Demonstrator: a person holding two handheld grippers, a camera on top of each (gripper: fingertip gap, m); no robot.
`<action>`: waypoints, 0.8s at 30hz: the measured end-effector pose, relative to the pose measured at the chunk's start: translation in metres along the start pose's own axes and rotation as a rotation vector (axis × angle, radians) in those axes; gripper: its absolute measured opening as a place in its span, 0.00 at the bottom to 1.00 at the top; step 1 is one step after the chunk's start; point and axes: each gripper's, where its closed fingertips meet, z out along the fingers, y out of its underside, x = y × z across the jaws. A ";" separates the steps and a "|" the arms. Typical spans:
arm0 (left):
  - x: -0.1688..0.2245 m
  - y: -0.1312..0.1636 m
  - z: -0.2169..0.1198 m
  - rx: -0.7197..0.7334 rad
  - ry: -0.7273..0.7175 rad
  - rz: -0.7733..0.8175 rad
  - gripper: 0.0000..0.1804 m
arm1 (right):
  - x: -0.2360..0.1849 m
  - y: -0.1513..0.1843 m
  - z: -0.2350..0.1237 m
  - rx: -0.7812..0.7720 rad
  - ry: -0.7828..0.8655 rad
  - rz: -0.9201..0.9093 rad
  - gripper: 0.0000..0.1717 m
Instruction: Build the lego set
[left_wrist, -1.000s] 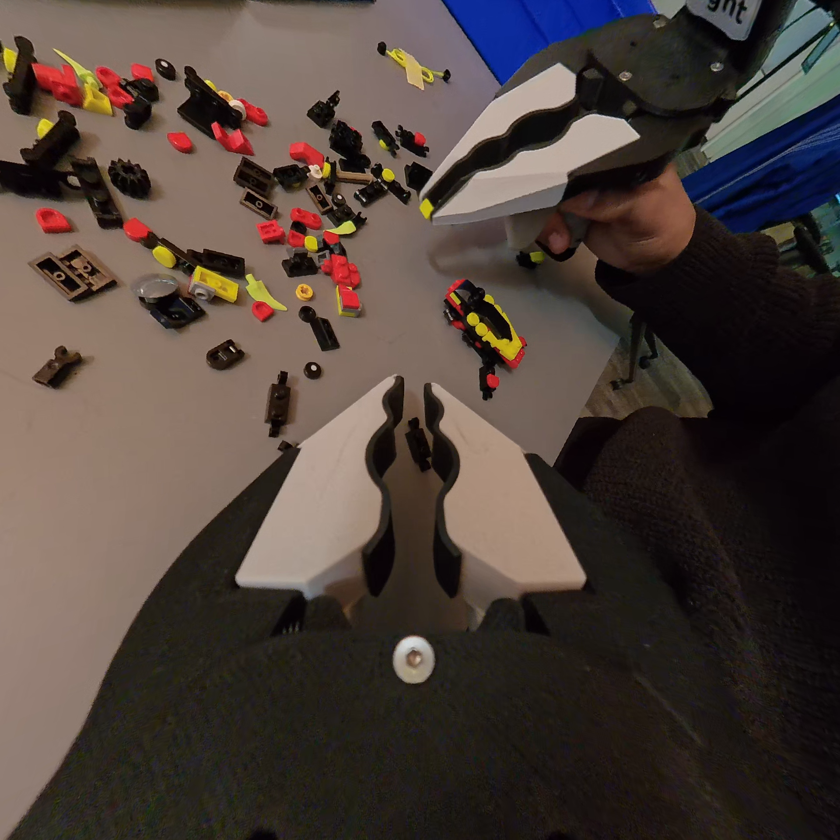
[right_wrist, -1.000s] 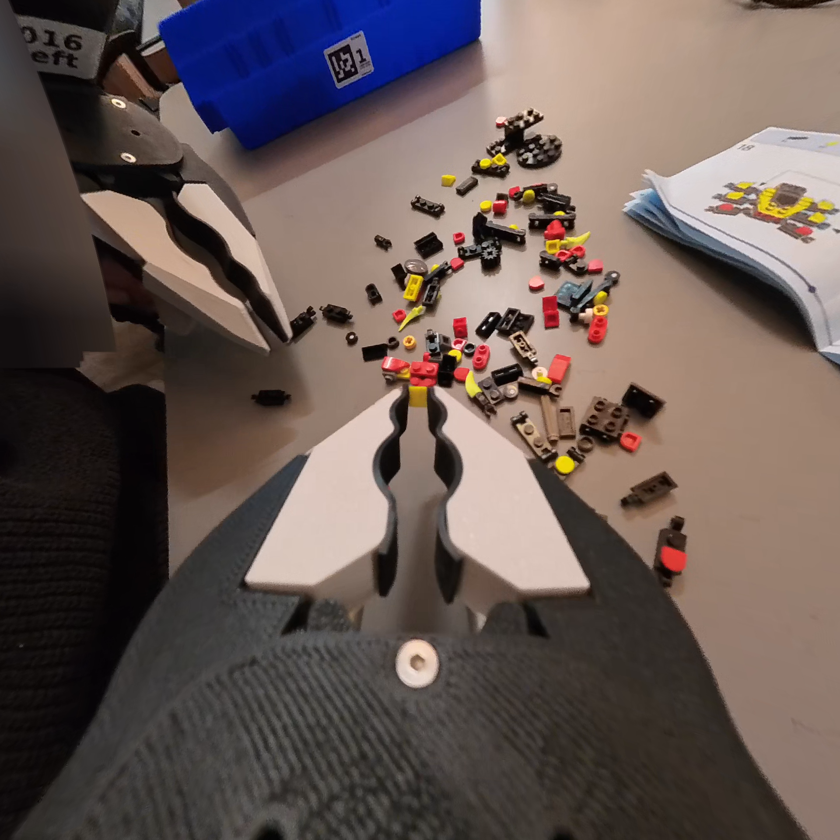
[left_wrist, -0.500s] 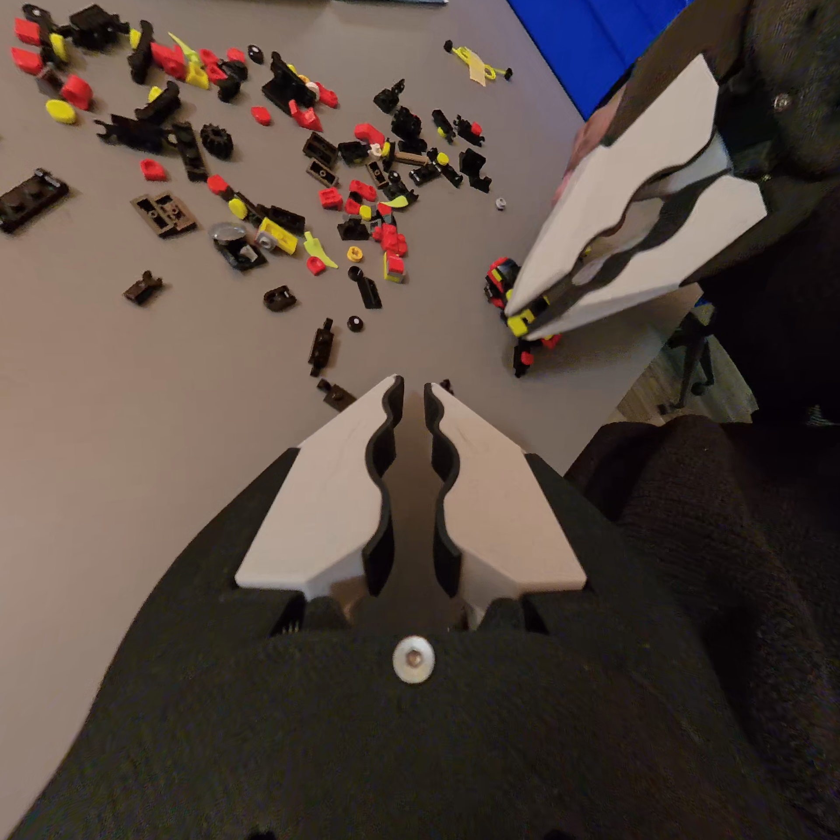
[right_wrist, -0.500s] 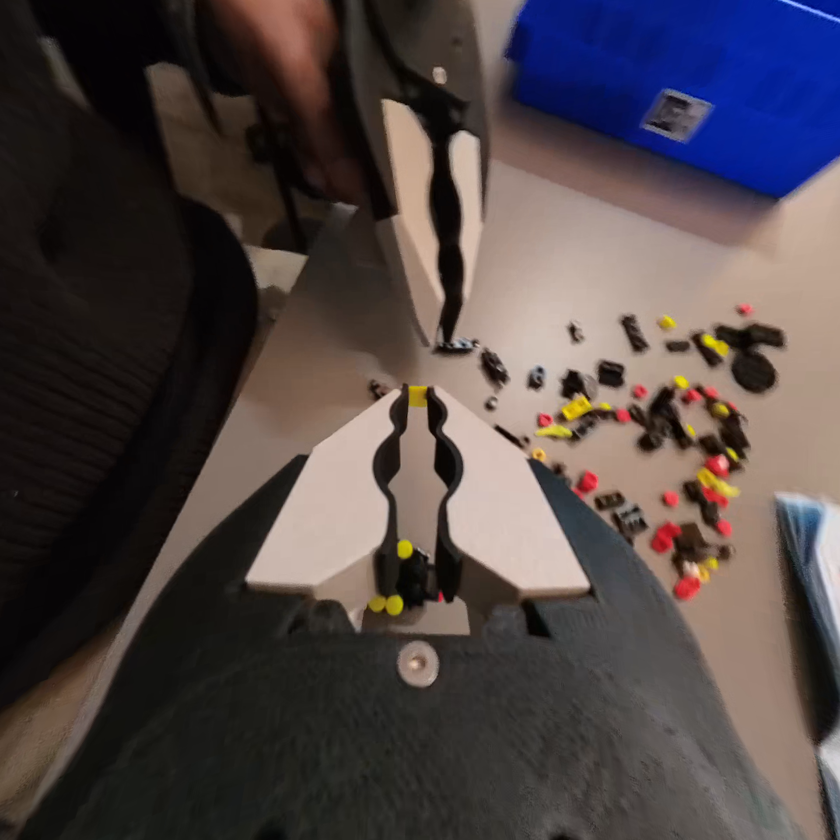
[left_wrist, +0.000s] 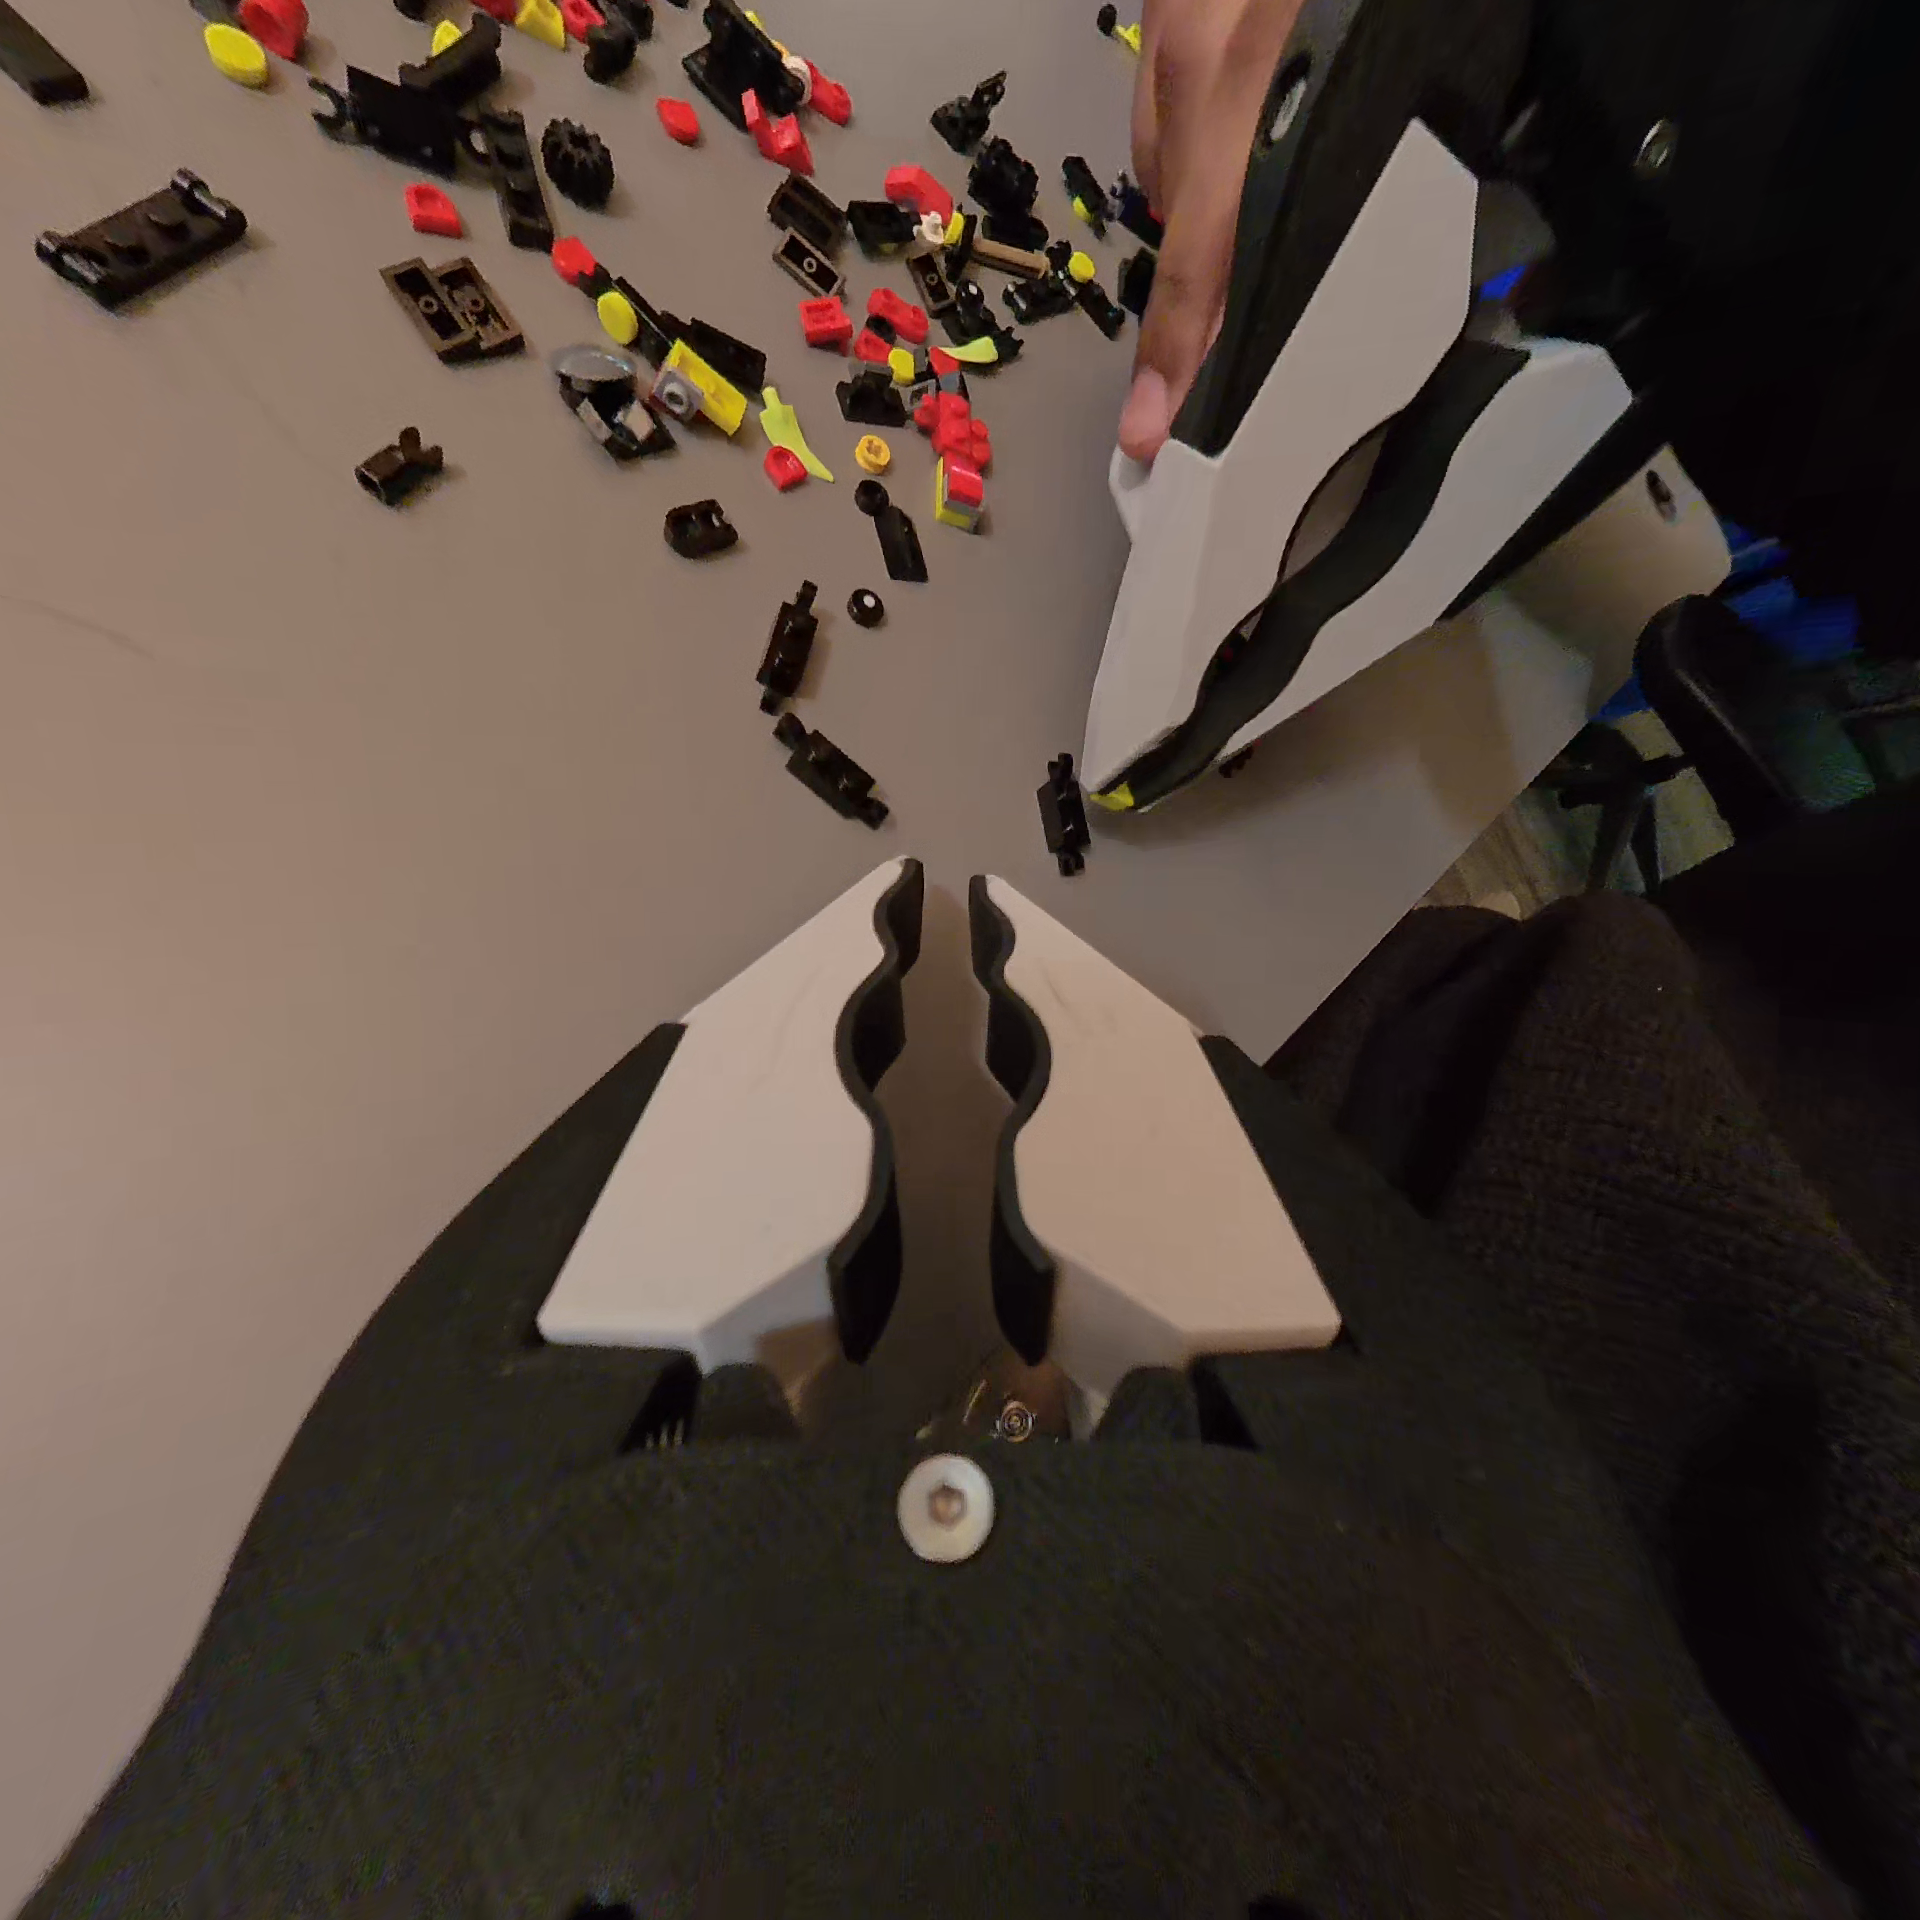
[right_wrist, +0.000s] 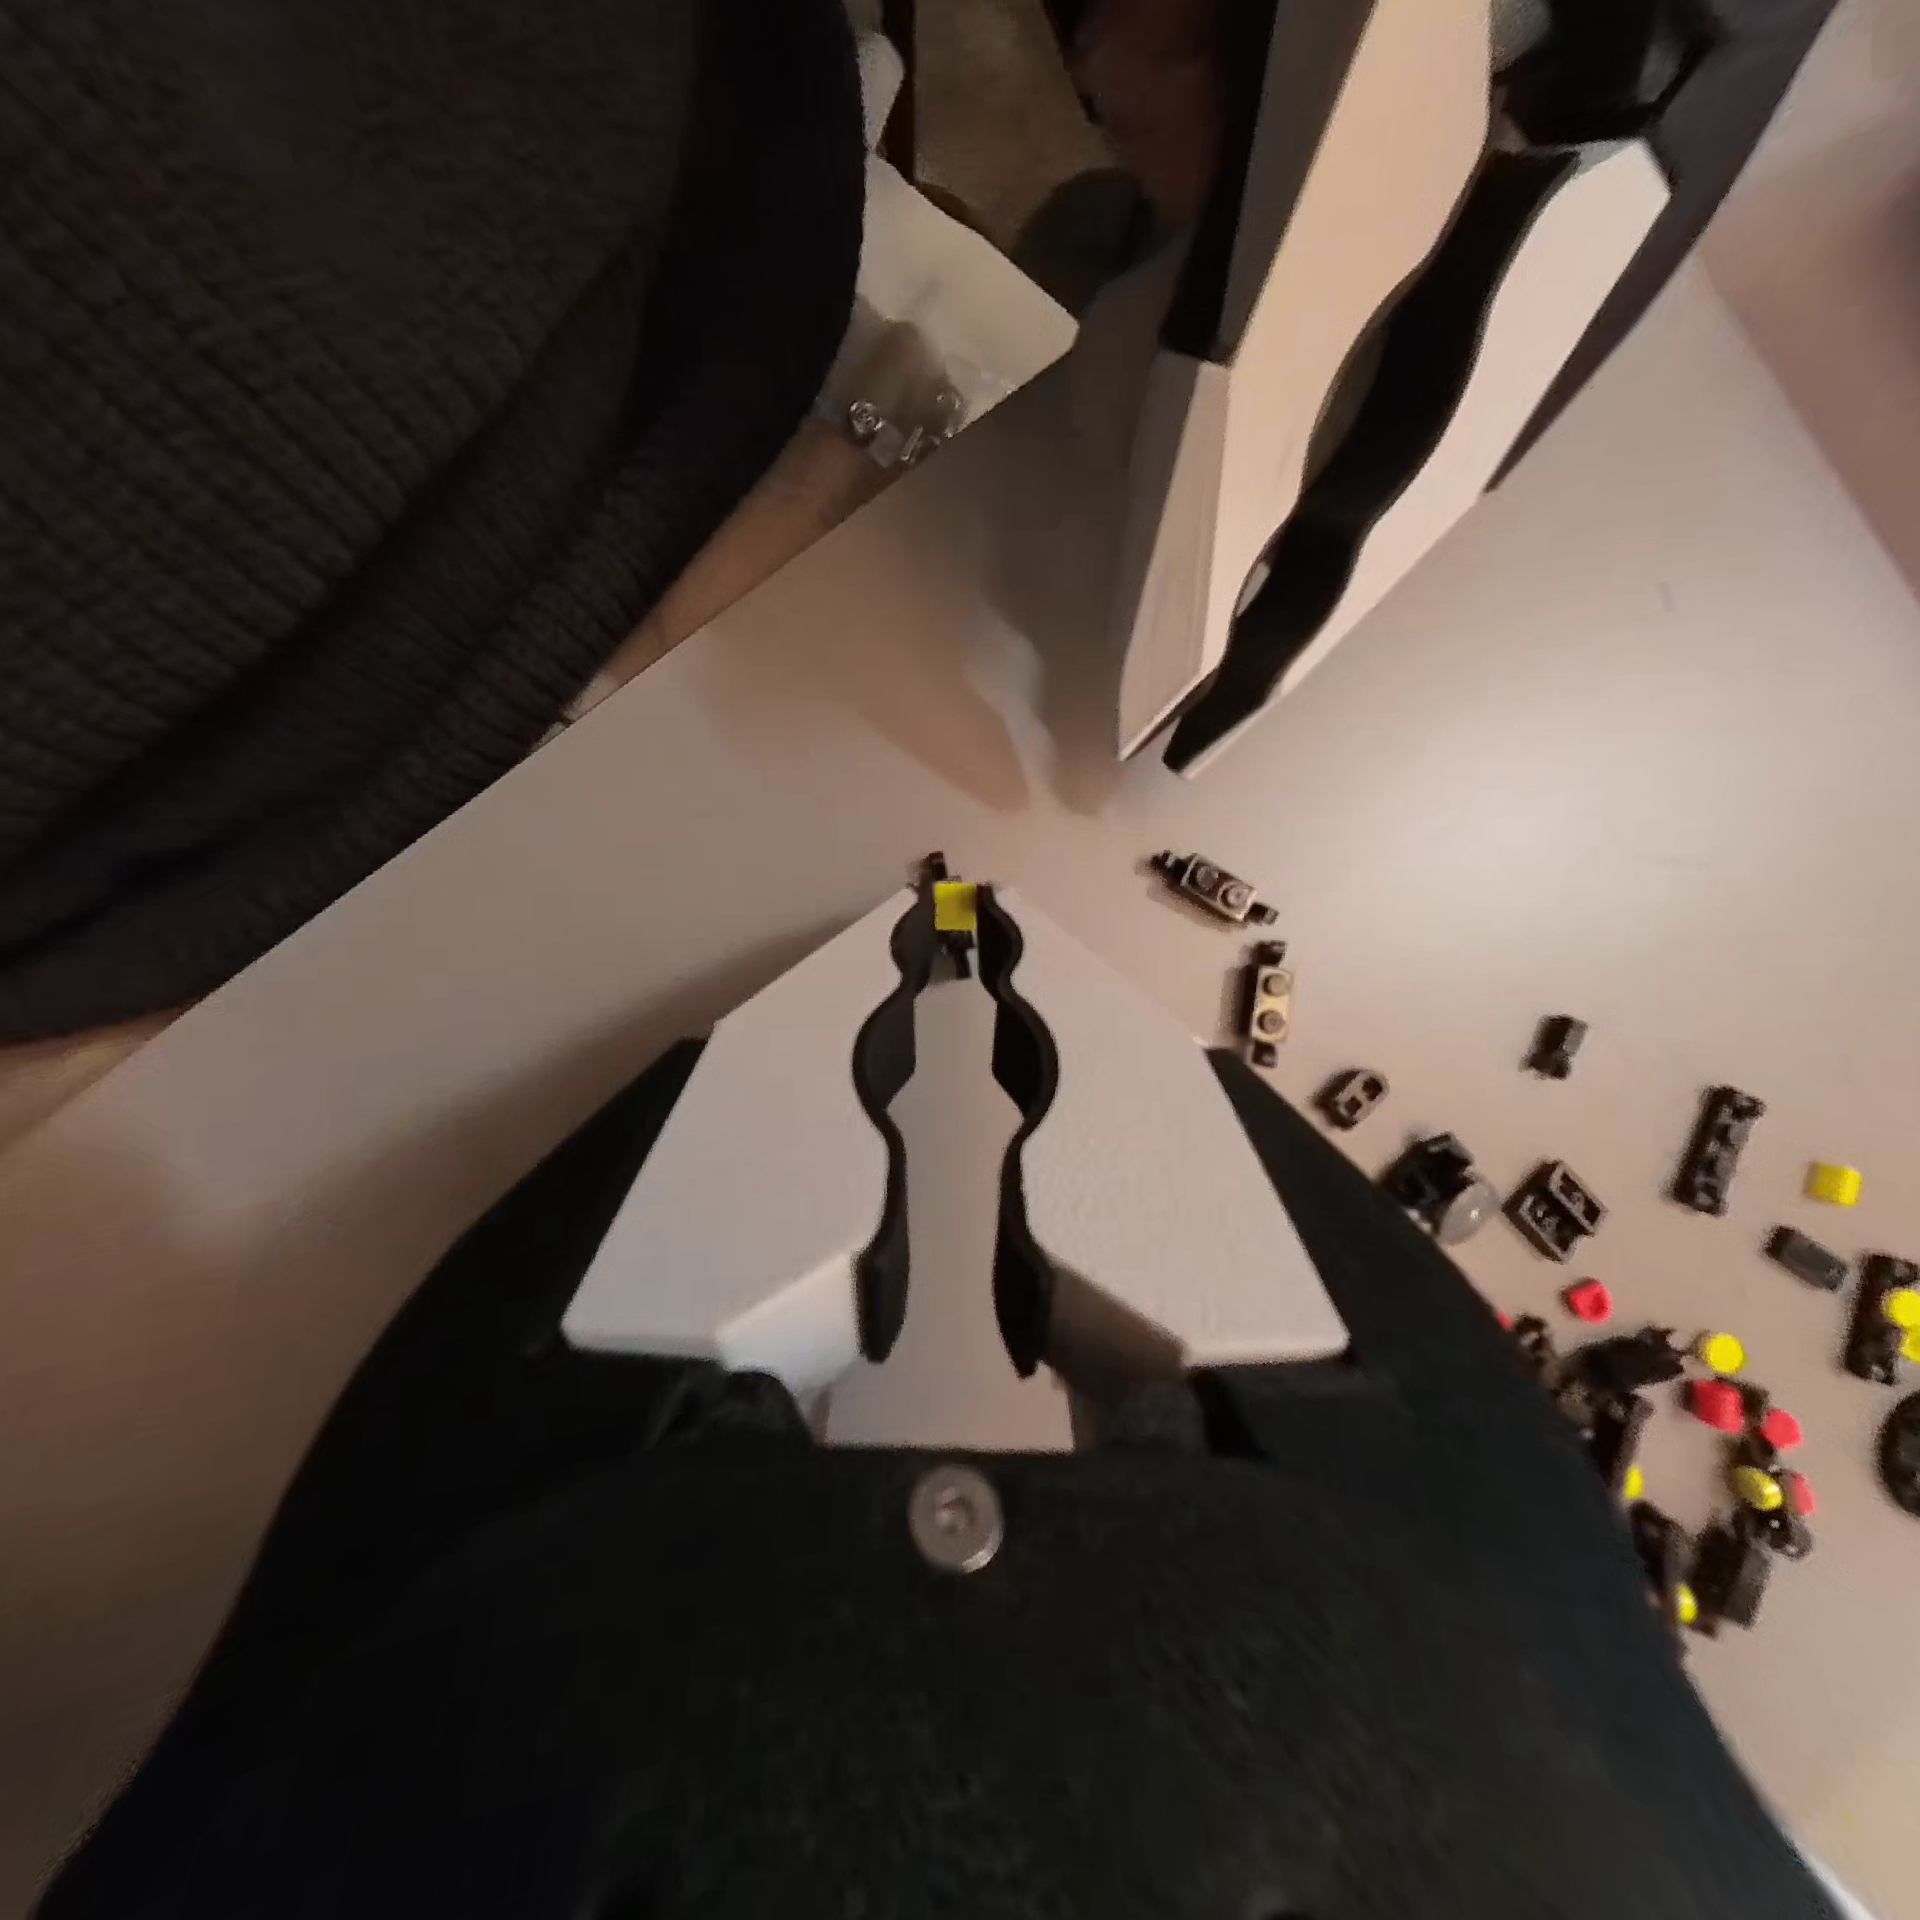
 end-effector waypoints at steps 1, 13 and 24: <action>0.000 0.002 0.000 -0.002 0.001 -0.001 0.04 | 0.001 0.000 0.000 -0.007 -0.015 -0.009 0.03; 0.012 0.005 -0.004 0.012 0.109 -0.095 0.04 | 0.000 0.007 0.008 -0.038 -0.065 0.019 0.03; 0.020 0.009 -0.001 -0.014 0.141 -0.100 0.04 | -0.005 0.012 -0.001 -0.005 -0.003 0.124 0.03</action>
